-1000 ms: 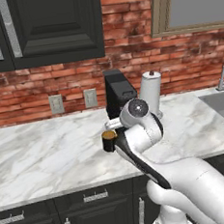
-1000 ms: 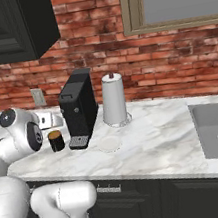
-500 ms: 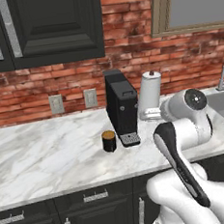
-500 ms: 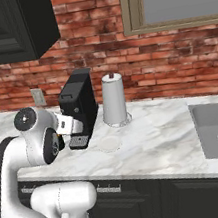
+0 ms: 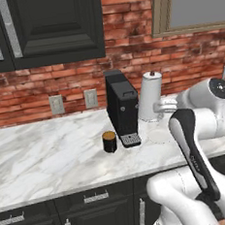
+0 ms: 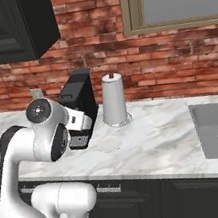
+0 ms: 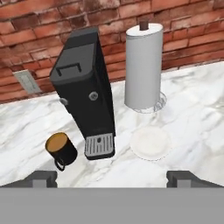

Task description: Take a sugar cube from the saucer and place it inside the coffee. Then, grab milk from the fridge and place it next to the coffee on the counter to sweeten the coffee.

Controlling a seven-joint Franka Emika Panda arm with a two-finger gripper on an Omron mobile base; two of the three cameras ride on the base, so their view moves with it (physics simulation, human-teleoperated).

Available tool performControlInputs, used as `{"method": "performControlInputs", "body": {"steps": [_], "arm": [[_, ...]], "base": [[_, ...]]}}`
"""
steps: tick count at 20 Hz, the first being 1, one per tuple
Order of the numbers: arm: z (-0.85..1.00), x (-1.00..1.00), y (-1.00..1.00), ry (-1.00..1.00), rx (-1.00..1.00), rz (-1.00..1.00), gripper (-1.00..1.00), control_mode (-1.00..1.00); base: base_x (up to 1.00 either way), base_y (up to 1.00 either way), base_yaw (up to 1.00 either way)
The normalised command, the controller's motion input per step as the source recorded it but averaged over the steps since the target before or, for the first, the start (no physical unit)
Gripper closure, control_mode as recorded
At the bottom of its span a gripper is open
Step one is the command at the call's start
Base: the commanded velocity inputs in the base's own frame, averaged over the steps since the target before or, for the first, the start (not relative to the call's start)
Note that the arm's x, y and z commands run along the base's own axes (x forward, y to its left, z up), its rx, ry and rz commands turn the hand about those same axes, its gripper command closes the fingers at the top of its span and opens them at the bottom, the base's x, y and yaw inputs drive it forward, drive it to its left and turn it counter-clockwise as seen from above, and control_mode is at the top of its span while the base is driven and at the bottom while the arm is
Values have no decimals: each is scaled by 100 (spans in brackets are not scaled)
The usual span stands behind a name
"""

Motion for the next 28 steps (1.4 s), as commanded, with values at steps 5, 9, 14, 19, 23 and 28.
{"method": "performControlInputs", "body": {"steps": [5, 9, 14, 19, 23, 28], "arm": [[0, 0, 0, 0, 0, 0, -100, 100], [0, 0, 0, 0, 0, 0, -100, 100], [0, 0, 0, 0, 0, 0, -100, 100], [0, 0, 0, 0, 0, 0, -100, 100], [0, 0, 0, 0, 0, 0, -100, 100], [0, 0, 0, 0, 0, 0, -100, 100]], "base": [[-91, 0, 5], [-90, 0, 22], [-75, 0, 36], [-41, 1, 40], [-4, 13, 60], [3, 20, 70]]}}
